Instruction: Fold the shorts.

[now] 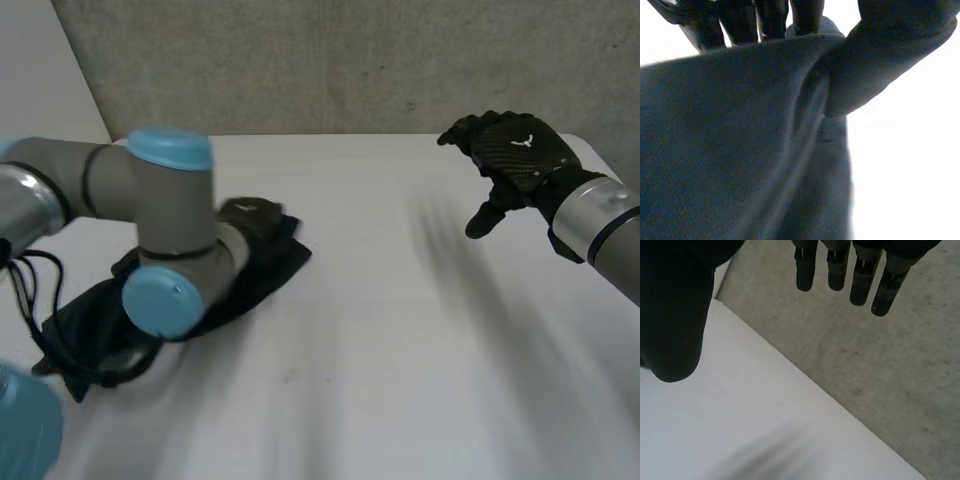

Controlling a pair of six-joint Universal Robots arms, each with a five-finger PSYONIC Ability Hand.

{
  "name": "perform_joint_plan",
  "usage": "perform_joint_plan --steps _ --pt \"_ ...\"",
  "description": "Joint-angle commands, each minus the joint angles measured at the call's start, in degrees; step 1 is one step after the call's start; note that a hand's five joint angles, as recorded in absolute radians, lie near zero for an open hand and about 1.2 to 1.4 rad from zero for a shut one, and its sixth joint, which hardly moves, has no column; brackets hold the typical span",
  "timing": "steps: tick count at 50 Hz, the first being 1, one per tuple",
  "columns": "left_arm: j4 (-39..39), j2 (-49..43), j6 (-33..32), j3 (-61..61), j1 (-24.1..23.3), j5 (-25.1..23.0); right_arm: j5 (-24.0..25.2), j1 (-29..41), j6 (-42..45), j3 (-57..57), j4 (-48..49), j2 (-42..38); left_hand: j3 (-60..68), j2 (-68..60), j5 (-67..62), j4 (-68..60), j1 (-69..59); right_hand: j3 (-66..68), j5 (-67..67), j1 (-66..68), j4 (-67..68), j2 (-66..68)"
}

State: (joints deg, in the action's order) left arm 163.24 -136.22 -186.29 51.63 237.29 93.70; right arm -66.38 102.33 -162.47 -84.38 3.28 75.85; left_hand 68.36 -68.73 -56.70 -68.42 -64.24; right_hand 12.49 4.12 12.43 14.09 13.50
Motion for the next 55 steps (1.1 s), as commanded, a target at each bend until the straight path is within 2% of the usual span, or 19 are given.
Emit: perform_joint_plan --steps 1,3,4,7,10,21,26,29,32,33,34,36,37,38,42,46,48,52,55 --pt "-0.65 11.41 -1.53 15.68 -8.77 -1.68 -0.94 0.59 1.01 -0.35 -1.17 0.79 0.08 0.28 -1.74 -0.02 -4.20 -2.49 -4.12 -2.43 -4.09 -3.50" --pt "0.23 12.99 -2.06 18.05 -9.21 -1.68 -0.94 0.59 2.24 -0.78 -1.87 0.88 -8.14 8.50 6.48 8.20 4.02 -2.49 -4.12 -2.43 -4.09 -3.50" --pt "1.28 14.92 -2.75 20.15 -9.56 -1.59 -0.94 0.77 3.99 -1.05 -2.91 0.97 -24.68 25.04 23.02 24.74 20.56 -2.49 -4.12 -2.43 -4.09 -3.50" --pt "3.12 19.83 -4.77 23.67 -9.57 -0.89 -1.03 1.47 8.11 -1.92 -5.29 0.71 -50.33 50.69 48.67 50.39 46.21 -2.49 -4.12 -2.43 -4.09 -3.50" --pt "4.80 24.85 -6.01 26.84 -8.43 0.60 -1.56 4.35 12.08 -2.54 -6.88 0.27 -56.62 56.99 54.96 56.68 52.50 -2.49 -4.12 -2.43 -4.09 -3.50" --pt "6.56 43.76 -6.28 43.10 2.73 2.28 -3.04 17.98 11.75 -6.59 -3.47 -0.79 -56.47 56.83 54.81 56.53 52.35 -2.49 -4.12 -2.43 -4.09 -3.50" --pt "8.58 48.06 -6.01 50.22 5.73 1.92 -13.22 22.21 7.44 -5.71 6.19 -2.81 -56.13 56.49 54.47 56.19 52.01 -2.49 -4.12 -2.43 -4.09 -3.50" --pt "12.17 48.95 -6.10 53.91 5.46 1.40 -17.62 24.57 6.73 -4.57 9.45 -3.16 -55.80 56.16 54.14 55.86 51.68 -2.49 -4.12 -2.43 -4.09 -3.50" --pt "13.94 49.39 -6.19 55.41 5.46 1.22 -19.39 26.95 7.08 -2.55 9.91 -3.60 -54.96 55.32 53.30 55.02 50.84 -2.49 -4.12 -2.43 -4.09 -3.50" --pt "14.29 49.39 -6.10 55.77 5.38 1.22 -19.66 27.57 7.26 -1.50 9.38 -3.95 -54.29 54.65 52.63 54.35 50.17 11.89 10.26 11.94 10.29 10.88" --pt "14.38 49.39 -6.19 55.77 5.29 1.31 -19.75 27.92 7.26 -1.14 9.21 -4.13 -54.28 54.64 52.62 54.34 50.16 17.88 16.26 17.94 16.29 16.88" --pt "14.73 49.48 -6.28 55.60 5.02 1.66 -19.40 28.10 7.26 -0.09 8.59 -4.66 -54.61 54.98 52.95 54.67 50.49 14.94 13.32 15.00 13.35 13.94" --pt "14.74 49.48 -6.28 55.51 5.02 1.66 -19.40 28.10 7.34 0.26 8.41 -4.74 -54.78 55.15 53.12 54.84 50.66 11.09 9.46 11.15 9.49 10.08" --pt "15.00 49.56 -6.28 55.16 5.02 1.66 -19.23 28.19 7.35 1.14 7.72 -5.35 -55.95 56.31 54.29 56.01 51.83 -2.49 -4.12 -2.43 -4.09 -3.50" --pt "15.09 49.21 -5.75 54.37 5.73 2.98 -16.95 28.28 7.26 4.83 4.55 -9.31 -56.80 57.17 55.14 56.86 52.68 -2.49 -4.12 -2.43 -4.09 -3.50" --pt "14.82 48.77 -4.96 55.15 6.16 5.70 -9.05 28.02 7.08 12.90 -3.77 -18.60 -56.97 57.33 55.31 57.03 52.85 -2.49 -4.12 -2.43 -4.09 -3.50" --pt "14.74 48.69 -4.08 56.47 6.43 7.37 -7.37 28.02 7.34 15.72 -7.74 -22.13 -56.97 57.33 55.31 57.03 52.85 -2.49 -4.12 -2.43 -4.09 -3.50" --pt "14.65 48.95 -3.55 59.63 6.60 8.43 -6.92 27.67 7.26 19.25 -16.18 -26.10 -57.14 57.50 55.48 57.20 53.02 -2.49 -4.12 -2.43 -4.09 -3.50" --pt "14.82 49.56 -3.64 62.18 7.74 8.25 -6.66 27.40 6.99 16.11 -14.19 -24.18 -56.64 57.00 54.98 56.70 52.52 -2.49 -4.12 -2.43 -4.09 -3.50"
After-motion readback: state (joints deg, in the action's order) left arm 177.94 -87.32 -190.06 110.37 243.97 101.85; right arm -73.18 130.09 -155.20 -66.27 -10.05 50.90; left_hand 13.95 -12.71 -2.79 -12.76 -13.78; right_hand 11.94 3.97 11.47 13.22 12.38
